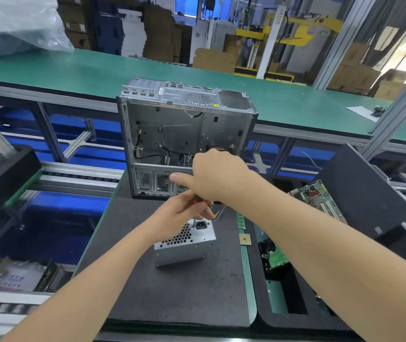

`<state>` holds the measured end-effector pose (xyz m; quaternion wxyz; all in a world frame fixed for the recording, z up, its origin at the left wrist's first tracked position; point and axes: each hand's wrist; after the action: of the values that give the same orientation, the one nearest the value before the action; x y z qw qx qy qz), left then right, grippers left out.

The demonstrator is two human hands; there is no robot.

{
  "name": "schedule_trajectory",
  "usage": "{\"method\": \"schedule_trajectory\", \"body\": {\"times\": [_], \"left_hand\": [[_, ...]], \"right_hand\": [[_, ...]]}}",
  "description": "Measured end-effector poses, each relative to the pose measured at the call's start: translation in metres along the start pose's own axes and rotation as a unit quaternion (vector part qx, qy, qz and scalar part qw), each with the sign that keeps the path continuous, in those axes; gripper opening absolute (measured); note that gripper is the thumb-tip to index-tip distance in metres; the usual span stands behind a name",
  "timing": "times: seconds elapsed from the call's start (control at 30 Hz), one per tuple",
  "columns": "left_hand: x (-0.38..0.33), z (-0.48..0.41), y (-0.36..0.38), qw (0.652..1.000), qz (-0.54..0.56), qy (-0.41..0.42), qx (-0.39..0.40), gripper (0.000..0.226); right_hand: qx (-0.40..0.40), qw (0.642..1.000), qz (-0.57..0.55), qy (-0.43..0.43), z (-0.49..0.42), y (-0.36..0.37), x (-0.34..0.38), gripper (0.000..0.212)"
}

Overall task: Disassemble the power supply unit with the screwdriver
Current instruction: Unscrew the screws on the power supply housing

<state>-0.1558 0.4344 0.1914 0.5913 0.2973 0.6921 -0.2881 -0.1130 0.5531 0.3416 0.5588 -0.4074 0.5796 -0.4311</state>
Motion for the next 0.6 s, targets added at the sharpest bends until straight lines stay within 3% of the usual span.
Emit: {"method": "schedule_trajectory", "body": {"times": [0.1, 0.3, 0.43, 0.6], "left_hand": [[0.000, 0.000, 0.001, 1.000, -0.002, 0.004, 0.006, 0.022], [-0.002, 0.002, -0.005, 1.000, 0.016, 0.021, 0.002, 0.016], [-0.002, 0.002, -0.004, 1.000, 0.000, 0.006, 0.004, 0.021], [-0.001, 0.003, -0.003, 1.000, -0.026, 0.010, -0.002, 0.024]], "right_hand": [[0.033, 0.998, -0.039, -0.026, -0.003, -0.001, -0.004, 0.054], [0.048, 0.979, -0.005, -0.197, -0.003, -0.015, -0.016, 0.009], [0.074, 0.967, -0.002, -0.245, -0.002, -0.015, -0.014, 0.020], [0.066, 0.969, -0.017, -0.238, -0.002, -0.012, -0.011, 0.015]]}}
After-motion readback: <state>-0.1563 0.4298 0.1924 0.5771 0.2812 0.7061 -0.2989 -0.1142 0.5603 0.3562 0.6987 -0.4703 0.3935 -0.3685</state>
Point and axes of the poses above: each hand's wrist, its own z-axis away from the middle knuckle, its own y-axis out of the palm, x = y × z, and after that the axes turned 11 degrees about z, right-handed
